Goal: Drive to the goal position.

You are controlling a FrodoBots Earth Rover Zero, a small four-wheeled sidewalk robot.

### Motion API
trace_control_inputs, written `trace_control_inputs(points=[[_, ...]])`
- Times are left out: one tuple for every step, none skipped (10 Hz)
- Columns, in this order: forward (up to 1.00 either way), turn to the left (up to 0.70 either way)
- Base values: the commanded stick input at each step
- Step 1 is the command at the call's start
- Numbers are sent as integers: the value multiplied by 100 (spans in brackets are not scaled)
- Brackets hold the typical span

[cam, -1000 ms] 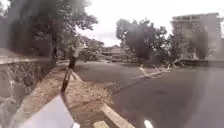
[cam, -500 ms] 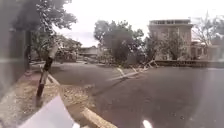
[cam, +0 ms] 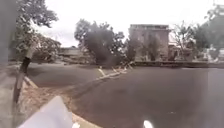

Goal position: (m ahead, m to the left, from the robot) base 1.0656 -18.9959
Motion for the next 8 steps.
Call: trace_control_inputs(points=[[0, -50], [0, -50], [0, -50], [0, -50], [0, -50], [0, -50], [0, -50], [0, -50]])
